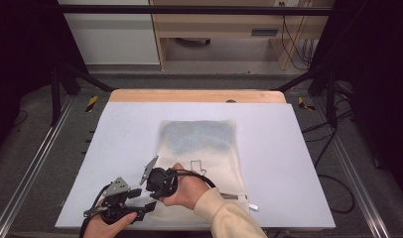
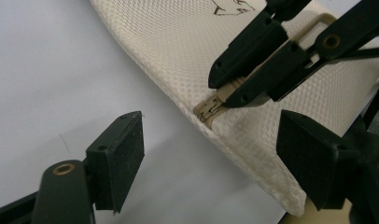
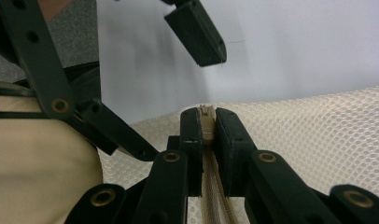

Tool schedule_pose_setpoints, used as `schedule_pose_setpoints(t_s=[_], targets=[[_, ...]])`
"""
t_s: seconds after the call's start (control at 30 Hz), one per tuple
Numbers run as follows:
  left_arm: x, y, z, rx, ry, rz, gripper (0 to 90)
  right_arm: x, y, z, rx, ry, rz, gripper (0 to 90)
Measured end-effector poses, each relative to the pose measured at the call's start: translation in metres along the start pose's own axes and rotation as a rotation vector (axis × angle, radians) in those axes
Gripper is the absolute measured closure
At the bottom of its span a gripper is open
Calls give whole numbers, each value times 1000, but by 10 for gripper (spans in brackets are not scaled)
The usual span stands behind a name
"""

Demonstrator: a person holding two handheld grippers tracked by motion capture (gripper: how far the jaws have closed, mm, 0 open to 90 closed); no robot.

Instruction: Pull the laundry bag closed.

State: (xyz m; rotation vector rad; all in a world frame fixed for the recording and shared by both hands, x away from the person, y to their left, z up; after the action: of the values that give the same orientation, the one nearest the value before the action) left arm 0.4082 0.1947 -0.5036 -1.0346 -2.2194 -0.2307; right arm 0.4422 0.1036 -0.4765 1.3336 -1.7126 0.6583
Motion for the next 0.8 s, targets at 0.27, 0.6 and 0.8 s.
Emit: schedule_pose_setpoints(t_s=[0.27,0.6,0.8], targets=[[-9,0,0,37,-1,60,335,6,0,-1,2,-16,1,820],[-23,-2,-2,53,3,149,434,7,1,-1,16,-22,4,820],[-27,-3,-2,44,6,181,484,8,0,-1,15,-24,5,820]])
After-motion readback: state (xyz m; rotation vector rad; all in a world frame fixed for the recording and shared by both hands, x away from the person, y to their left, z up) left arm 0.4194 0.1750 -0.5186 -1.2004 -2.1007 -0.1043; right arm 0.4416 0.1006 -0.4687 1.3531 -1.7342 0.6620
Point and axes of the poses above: each handheld gripper's, and its own axes: x roughly backward along the jaws, z roughly out of its underside, y roughly to its left, the point moved 7 cm from there along -x, roughly forward along the jaws, and after that the axes turned 9 degrees about -x, right-handed, at the moved point
